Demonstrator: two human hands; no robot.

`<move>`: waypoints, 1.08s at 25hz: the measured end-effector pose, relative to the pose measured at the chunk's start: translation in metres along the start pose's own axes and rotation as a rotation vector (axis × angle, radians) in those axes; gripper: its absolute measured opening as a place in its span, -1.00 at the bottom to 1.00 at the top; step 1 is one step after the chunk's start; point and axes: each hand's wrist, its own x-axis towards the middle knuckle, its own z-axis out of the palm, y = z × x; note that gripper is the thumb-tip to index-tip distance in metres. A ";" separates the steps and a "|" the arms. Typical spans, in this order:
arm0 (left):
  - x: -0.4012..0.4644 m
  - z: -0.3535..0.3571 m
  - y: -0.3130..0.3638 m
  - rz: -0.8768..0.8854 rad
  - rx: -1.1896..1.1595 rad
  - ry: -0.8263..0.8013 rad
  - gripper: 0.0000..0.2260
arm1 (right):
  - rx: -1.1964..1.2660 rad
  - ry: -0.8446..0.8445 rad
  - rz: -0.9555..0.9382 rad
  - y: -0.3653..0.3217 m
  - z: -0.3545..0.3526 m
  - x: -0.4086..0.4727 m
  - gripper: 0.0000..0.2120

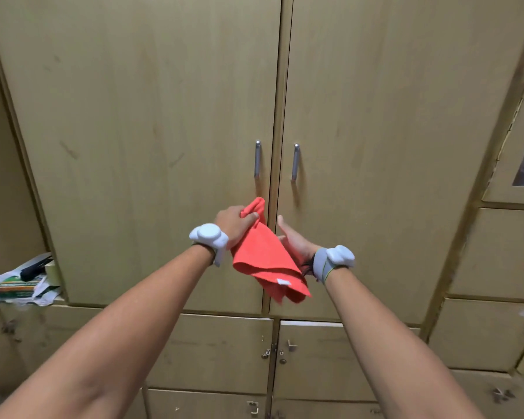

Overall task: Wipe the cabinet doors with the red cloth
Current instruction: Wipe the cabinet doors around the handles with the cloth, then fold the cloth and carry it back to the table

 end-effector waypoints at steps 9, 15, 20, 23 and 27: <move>0.001 -0.029 -0.004 -0.336 -0.374 0.005 -0.75 | -0.621 0.167 -0.469 -0.003 0.066 -0.017 0.00; -0.009 -0.049 -0.022 -0.359 -0.599 -0.008 -0.74 | -0.666 0.145 -0.446 -0.015 0.069 -0.014 -0.76; -0.022 -0.078 -0.062 -0.286 -0.260 0.081 -0.65 | -0.523 0.279 -0.298 -0.048 0.048 -0.014 -0.82; -0.035 -0.096 -0.072 -0.293 0.050 0.070 -0.70 | -0.666 0.394 -0.317 -0.052 0.050 -0.012 -0.69; -0.041 -0.096 -0.059 -0.349 0.051 0.062 -0.74 | -1.176 0.319 -0.425 -0.029 0.104 -0.004 -0.74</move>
